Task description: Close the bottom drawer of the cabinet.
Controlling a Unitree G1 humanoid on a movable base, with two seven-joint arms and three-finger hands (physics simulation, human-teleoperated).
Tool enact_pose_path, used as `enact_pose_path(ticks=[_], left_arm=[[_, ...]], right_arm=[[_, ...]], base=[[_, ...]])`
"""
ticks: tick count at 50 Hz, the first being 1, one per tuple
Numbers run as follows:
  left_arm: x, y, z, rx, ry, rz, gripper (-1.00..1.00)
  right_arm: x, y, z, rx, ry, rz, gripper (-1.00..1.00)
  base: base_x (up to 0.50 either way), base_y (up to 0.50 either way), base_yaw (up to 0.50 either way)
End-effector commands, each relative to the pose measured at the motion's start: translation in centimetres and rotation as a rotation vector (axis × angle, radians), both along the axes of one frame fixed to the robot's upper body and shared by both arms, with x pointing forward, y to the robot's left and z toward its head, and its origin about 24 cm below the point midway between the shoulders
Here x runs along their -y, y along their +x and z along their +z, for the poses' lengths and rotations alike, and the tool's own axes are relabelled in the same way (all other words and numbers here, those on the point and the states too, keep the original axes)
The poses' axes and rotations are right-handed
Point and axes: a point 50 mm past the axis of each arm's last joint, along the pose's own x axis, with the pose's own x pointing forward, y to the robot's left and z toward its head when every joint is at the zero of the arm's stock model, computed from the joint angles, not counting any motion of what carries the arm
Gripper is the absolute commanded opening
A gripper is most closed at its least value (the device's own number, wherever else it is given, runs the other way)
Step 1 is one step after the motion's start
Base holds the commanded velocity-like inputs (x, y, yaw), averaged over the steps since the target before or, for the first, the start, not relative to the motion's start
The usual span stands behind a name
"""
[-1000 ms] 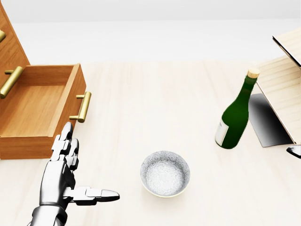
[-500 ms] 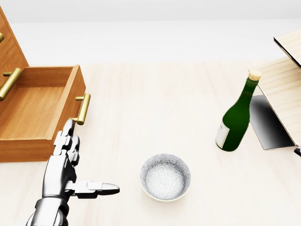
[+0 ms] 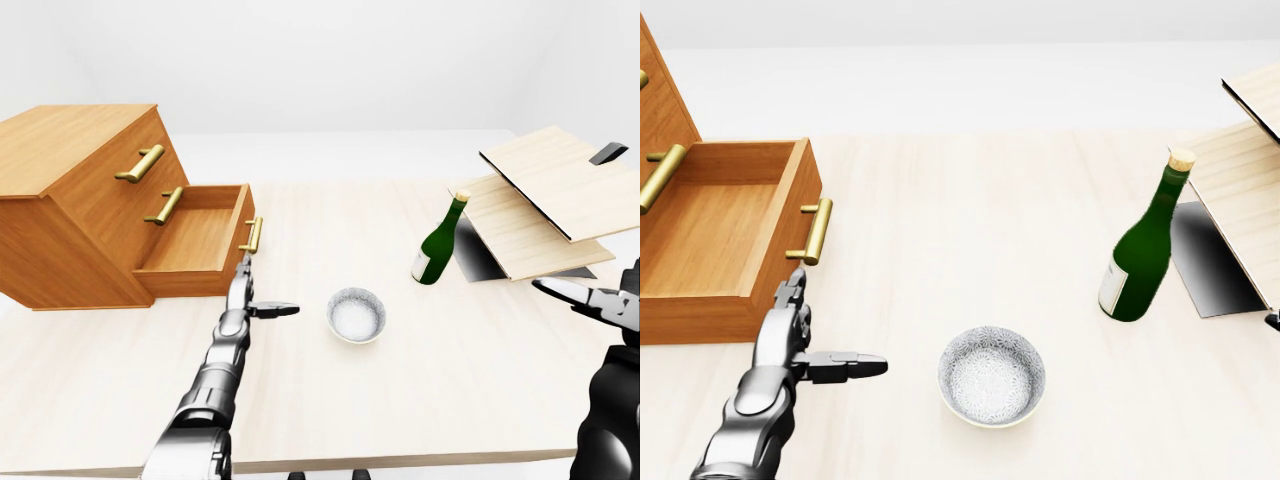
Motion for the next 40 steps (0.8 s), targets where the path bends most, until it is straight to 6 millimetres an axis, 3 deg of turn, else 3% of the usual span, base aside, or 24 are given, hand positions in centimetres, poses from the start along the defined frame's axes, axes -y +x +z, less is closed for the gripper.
enact_pose_path(ticks=[1,11,12,13,28,40], left_arm=[[-1.5,0.4,-1.0,-0.116,0.014,0.06,1.0],[-3.5,0.7,-0.3,-0.103,-0.019,0.127,1.0],[-6.9,1.1,1.4,-0.046,-0.07,0.314,1.0],[-7.2,1.1,1.4,-0.046,-0.074,0.327,1.0],[-8.1,0.7,1.2,-0.066,-0.079,0.403,1.0],[-10.8,-0.5,1.3,-0.077,-0.046,0.661,1.0]], right_arm=[[0.0,0.2,-0.2,-0.012,0.001,0.006,1.0],[-0.2,0.3,-0.4,-0.02,-0.001,0.014,1.0],[-0.3,0.4,-0.3,-0.016,-0.004,0.021,1.0],[-0.3,0.4,-0.3,-0.017,-0.003,0.022,1.0],[-0.3,0.4,-0.4,-0.02,-0.003,0.024,1.0],[-0.3,0.5,-0.5,-0.028,-0.001,0.024,1.0]], base=[[0.0,0.0,0.0],[0.0,0.0,0.0],[0.0,0.0,0.0],[0.0,0.0,0.0],[0.0,0.0,0.0],[0.0,0.0,0.0]])
